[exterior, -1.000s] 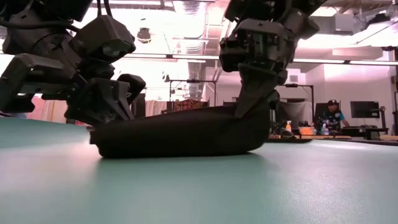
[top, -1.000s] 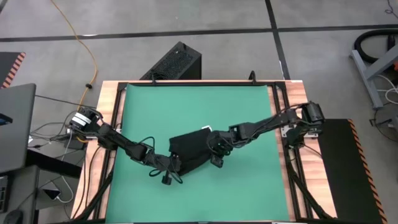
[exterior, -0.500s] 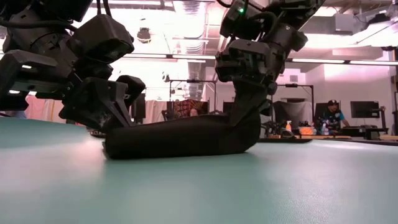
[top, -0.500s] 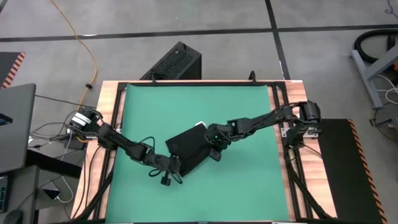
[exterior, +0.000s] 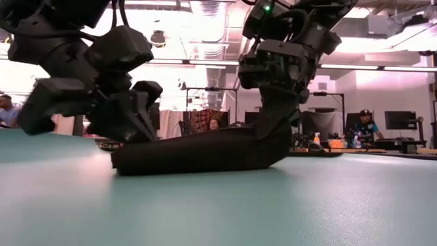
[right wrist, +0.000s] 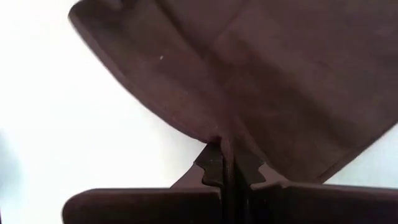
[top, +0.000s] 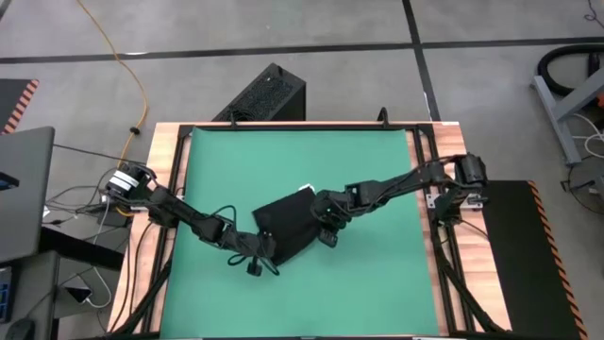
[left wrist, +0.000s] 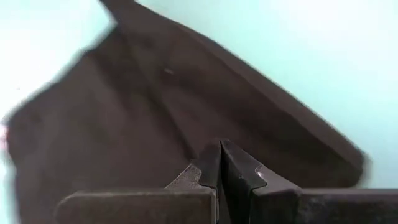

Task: Roll towel into tight, uniform cylinder
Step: Roll the black towel

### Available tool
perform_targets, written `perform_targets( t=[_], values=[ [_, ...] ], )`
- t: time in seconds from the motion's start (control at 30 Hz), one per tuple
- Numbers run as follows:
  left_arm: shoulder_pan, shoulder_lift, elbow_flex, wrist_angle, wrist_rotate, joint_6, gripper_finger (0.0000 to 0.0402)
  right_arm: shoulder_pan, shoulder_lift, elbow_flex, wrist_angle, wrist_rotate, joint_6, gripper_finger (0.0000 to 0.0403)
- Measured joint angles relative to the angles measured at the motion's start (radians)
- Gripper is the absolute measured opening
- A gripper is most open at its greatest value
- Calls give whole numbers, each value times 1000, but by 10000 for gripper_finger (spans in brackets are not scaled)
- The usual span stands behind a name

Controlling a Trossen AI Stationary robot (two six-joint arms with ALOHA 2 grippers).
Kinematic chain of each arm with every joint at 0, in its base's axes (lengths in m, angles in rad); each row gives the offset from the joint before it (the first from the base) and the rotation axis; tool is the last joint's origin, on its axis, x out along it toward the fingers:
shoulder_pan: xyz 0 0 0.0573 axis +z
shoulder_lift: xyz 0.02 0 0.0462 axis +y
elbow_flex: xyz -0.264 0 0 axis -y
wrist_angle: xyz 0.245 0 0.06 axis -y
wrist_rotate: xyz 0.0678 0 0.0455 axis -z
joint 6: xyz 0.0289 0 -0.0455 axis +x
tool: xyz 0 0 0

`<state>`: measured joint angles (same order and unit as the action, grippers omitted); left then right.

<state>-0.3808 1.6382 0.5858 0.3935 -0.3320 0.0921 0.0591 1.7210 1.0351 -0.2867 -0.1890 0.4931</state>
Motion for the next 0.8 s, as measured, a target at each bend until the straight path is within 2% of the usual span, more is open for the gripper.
perform_targets(
  t=[0.13,0.4,0.53,0.67,0.8],
  values=[
    [35,0,0,69,-26,123,0,31,0,0,3,4,22,17],
    [213,7,0,123,185,186,0,89,0,0,4,35,82,17],
    [237,113,8,264,298,177,0,107,-1,0,17,40,110,17],
    [227,251,53,333,303,171,0,120,-1,0,36,40,121,17],
    [205,326,90,351,306,141,0,107,-1,0,20,39,121,17]
  ],
)
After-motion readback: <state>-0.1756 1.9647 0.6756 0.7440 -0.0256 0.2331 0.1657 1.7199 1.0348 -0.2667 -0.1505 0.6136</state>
